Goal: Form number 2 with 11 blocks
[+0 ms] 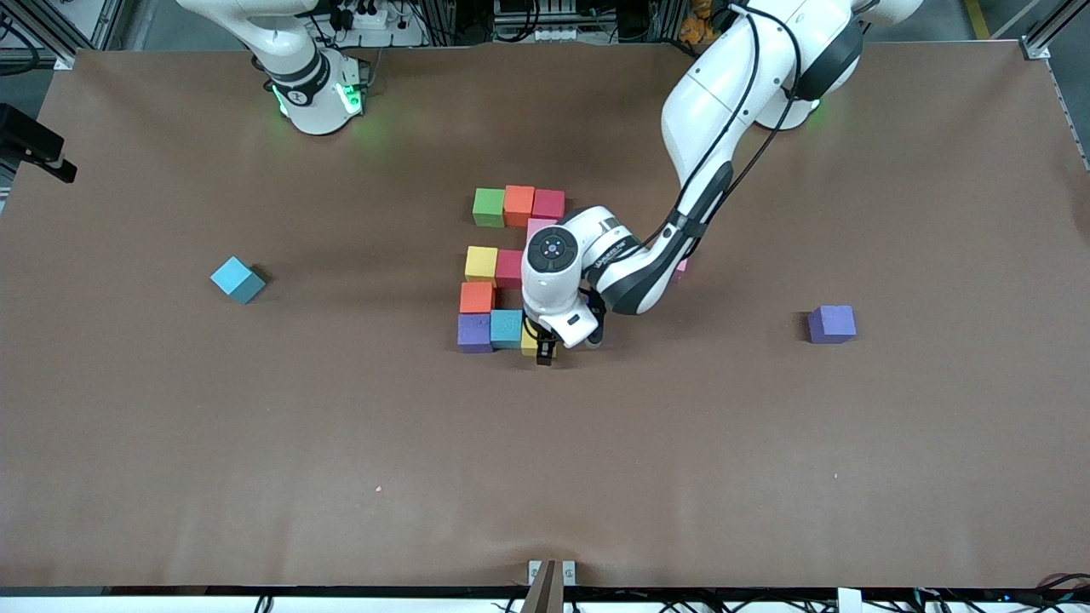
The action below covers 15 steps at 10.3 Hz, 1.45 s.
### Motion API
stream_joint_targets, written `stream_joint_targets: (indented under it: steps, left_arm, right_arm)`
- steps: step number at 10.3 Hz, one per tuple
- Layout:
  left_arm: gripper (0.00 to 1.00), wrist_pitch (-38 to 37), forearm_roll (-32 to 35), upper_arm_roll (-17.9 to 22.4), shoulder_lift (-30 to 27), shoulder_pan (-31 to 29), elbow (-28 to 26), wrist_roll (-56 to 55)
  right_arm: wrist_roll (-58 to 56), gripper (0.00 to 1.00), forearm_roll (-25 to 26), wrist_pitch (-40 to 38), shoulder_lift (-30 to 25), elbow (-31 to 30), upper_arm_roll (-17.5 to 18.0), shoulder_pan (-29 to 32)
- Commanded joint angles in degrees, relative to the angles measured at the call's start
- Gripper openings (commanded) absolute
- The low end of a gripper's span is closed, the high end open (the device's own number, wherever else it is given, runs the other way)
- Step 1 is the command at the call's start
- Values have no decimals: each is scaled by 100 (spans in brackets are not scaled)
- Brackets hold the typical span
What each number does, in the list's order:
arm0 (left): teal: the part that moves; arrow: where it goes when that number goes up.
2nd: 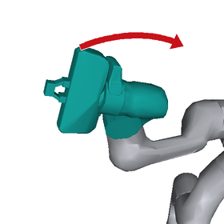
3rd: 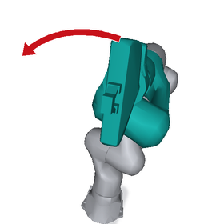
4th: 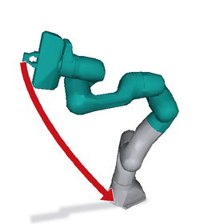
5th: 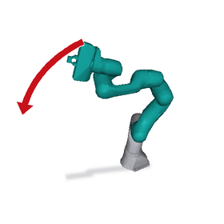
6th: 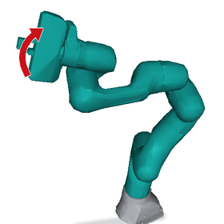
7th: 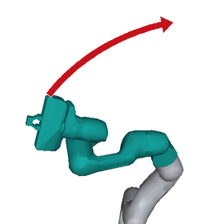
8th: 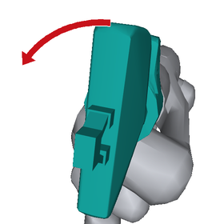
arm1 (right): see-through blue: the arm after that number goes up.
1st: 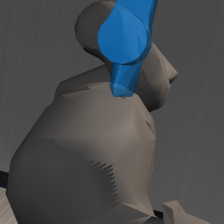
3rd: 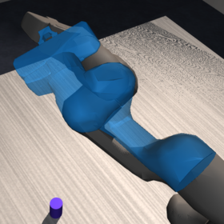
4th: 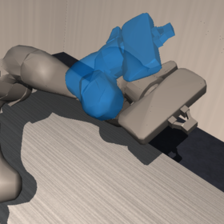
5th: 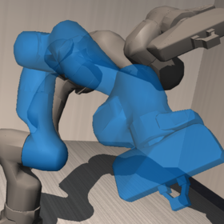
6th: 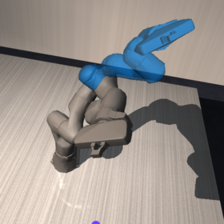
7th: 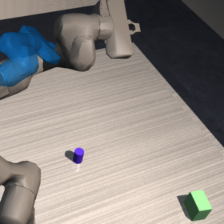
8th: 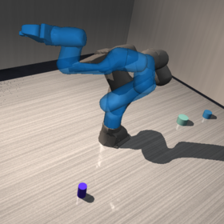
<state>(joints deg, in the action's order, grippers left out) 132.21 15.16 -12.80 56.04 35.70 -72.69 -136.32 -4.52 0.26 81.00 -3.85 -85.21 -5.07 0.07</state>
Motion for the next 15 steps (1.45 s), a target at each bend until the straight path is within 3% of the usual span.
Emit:
stream_joint_targets:
  steps: [1, 7, 10, 15]
  left_arm:
    - [100, -378, -171, 14, -128, 25, 97, 9]
    - [100, -1311, -242, 75, -1075, -107, 53, 228]
    - [100, -2301, -347, 14, -1911, -904, -53, 1340]
    - [100, -2778, -487, 14, -2588, -2048, -35, 3117]
  right_arm:
    - [65, 100, -9, -50, 59, 136, 42, 46]
    - [65, 100, -17, -50, 59, 136, 42, 46]
    - [74, 100, -9, -50, 59, 136, 42, 46]
    - [65, 100, -9, -58, 59, 136, 42, 37]
